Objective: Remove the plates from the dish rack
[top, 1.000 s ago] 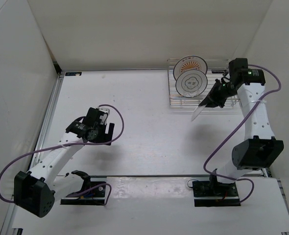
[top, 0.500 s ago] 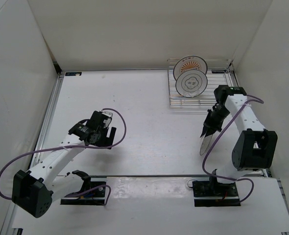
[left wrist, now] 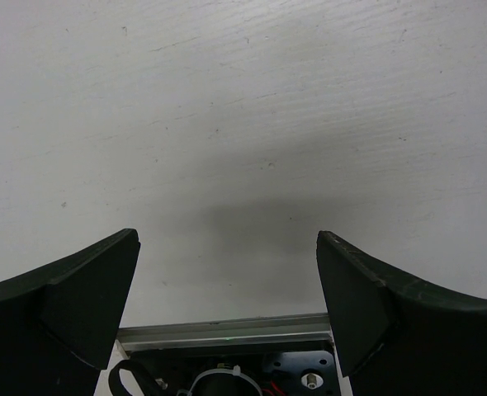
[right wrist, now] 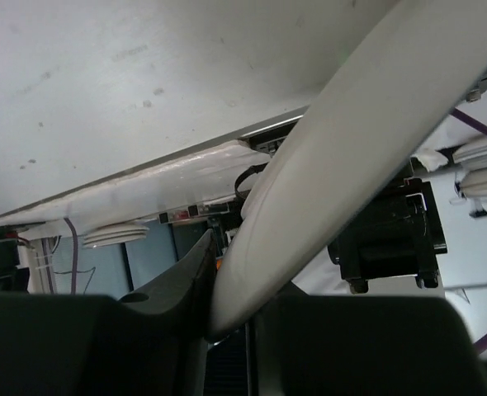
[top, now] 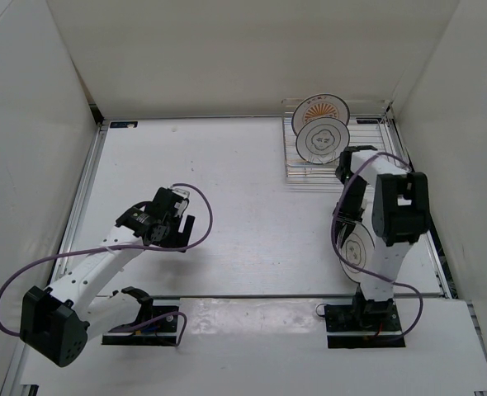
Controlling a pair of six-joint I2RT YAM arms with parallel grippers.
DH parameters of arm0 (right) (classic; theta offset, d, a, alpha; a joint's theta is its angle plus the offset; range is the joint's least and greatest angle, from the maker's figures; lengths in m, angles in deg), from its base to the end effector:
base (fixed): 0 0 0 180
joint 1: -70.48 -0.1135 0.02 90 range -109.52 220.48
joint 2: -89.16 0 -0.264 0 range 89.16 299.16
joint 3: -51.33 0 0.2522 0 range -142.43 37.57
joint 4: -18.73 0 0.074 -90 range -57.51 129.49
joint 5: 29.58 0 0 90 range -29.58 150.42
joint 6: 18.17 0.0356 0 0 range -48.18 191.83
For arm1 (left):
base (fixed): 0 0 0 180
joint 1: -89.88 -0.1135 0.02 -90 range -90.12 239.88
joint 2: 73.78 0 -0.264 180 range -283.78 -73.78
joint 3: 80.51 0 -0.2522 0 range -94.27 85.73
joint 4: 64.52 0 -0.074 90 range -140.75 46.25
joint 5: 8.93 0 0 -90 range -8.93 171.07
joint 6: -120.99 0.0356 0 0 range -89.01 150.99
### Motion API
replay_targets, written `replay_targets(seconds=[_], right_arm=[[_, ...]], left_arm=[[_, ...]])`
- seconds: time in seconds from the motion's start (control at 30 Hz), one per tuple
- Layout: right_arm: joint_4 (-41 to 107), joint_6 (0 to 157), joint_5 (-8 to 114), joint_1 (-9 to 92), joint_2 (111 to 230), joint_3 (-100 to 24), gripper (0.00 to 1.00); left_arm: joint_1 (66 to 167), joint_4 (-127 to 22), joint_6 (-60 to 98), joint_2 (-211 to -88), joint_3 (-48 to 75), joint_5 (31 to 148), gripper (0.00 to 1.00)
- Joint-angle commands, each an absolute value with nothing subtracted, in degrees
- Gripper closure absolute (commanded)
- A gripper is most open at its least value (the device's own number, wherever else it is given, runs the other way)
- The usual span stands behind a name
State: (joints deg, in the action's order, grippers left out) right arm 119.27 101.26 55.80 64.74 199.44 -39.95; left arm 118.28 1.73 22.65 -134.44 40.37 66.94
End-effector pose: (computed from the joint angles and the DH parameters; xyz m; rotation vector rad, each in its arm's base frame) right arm 0.2942 0.0325 0.1838 -0.5660 -2.5627 0.1081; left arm 0.1658 -0.0798 0.2364 0.4047 2.6644 0.1502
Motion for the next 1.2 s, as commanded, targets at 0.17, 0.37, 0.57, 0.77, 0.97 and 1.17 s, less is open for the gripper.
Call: replay_targets(seconds=[0.17,0.37,0.57,0.77,0.97,1.17], right_arm=[[107.2,100.9,51.9,61.8,209.7,-47.5,0.84],[103.0,102.5,53.9,60.0,212.3,-46.2,0.76],[102.4,104.3,56.5,59.6,210.4,-46.3,0.75],[104.8,103.8,57.1,59.1,207.0,-49.5,0.75],[112.0,100.0,52.1,59.6,199.5,-53.3,0.75],[112.4,98.1,50.6,59.5,189.3,-55.4,0.75]], left_arm=[[118.5,1.7,23.3,-134.3,39.2,65.3,0.00],[118.6,2.0,23.5,-134.4,39.2,65.4,0.00],[118.7,2.2,23.9,-134.2,39.8,64.9,0.00],[118.7,1.8,24.1,-134.6,39.5,64.7,0.00],[118.6,1.5,24.7,-134.9,39.1,63.7,0.00],[118.6,1.2,24.7,-134.5,39.1,62.9,0.00]])
